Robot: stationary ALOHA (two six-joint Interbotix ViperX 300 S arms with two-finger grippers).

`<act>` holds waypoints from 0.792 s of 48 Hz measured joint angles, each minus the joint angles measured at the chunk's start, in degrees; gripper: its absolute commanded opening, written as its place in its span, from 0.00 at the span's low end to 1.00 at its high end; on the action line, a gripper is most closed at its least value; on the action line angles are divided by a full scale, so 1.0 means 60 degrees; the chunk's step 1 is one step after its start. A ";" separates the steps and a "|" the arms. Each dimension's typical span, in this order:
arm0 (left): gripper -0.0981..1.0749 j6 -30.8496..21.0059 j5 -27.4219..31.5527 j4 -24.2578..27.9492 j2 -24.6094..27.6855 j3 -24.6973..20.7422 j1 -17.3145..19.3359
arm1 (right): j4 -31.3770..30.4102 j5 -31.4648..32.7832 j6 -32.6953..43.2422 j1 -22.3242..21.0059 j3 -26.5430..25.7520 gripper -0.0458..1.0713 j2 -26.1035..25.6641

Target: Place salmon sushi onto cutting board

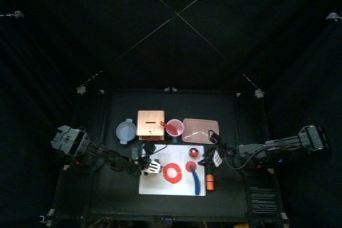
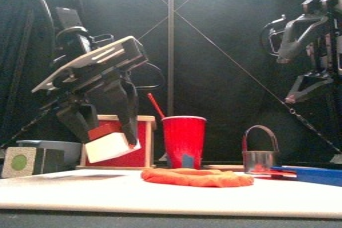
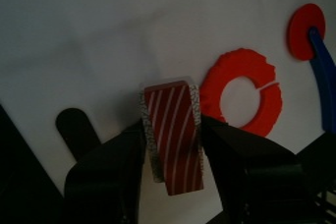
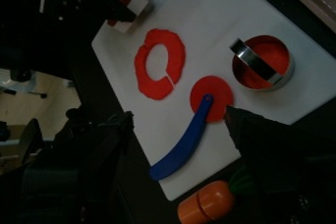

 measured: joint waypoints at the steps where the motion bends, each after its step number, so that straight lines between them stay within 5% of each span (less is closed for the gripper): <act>1: 0.73 0.0000 -0.0044 0.0015 0.0029 -0.0029 0.0015 | -0.0015 0.0000 0.0000 0.0000 -0.0015 0.95 0.0000; 9: 0.83 0.0029 -0.0410 0.0220 0.0146 -0.0161 0.0015 | -0.0088 0.0000 0.0015 0.0015 -0.0059 0.95 0.0000; 24: 0.84 0.0044 -0.0396 0.1201 0.0103 -0.0176 -0.0029 | -0.0117 0.0000 0.0029 0.0029 -0.0117 0.95 0.0015; 38: 0.84 0.0220 -0.0439 0.3267 -0.0938 0.0190 -0.0527 | -0.0015 0.0000 0.0073 0.0088 -0.0483 0.95 0.0015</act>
